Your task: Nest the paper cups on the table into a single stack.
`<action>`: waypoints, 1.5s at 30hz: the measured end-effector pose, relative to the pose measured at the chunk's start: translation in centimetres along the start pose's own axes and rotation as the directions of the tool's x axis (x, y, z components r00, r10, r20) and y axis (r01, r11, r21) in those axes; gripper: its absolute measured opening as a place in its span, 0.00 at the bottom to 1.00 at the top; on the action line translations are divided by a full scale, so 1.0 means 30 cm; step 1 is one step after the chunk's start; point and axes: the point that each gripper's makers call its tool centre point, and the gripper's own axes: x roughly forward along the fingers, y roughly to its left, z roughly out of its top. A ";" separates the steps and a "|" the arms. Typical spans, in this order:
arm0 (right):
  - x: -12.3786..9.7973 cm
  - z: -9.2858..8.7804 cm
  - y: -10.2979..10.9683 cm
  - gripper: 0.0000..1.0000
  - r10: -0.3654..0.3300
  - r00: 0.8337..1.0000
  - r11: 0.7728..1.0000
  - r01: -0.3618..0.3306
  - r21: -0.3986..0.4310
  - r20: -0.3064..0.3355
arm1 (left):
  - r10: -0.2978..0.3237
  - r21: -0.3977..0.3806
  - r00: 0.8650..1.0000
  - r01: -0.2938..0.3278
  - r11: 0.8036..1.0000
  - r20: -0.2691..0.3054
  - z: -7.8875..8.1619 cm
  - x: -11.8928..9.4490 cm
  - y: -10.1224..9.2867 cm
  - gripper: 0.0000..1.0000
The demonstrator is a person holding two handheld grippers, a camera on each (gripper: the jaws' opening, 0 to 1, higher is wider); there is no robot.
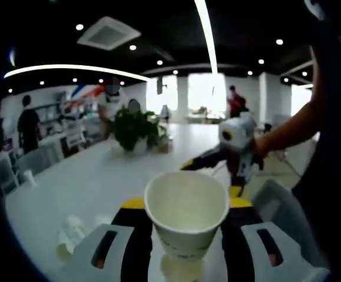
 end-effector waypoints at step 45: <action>-0.015 -0.011 0.020 1.00 0.002 1.000 1.000 -0.003 -0.016 -0.025 | 0.057 0.003 0.998 -0.057 0.998 0.005 -0.162 0.021 0.015 0.42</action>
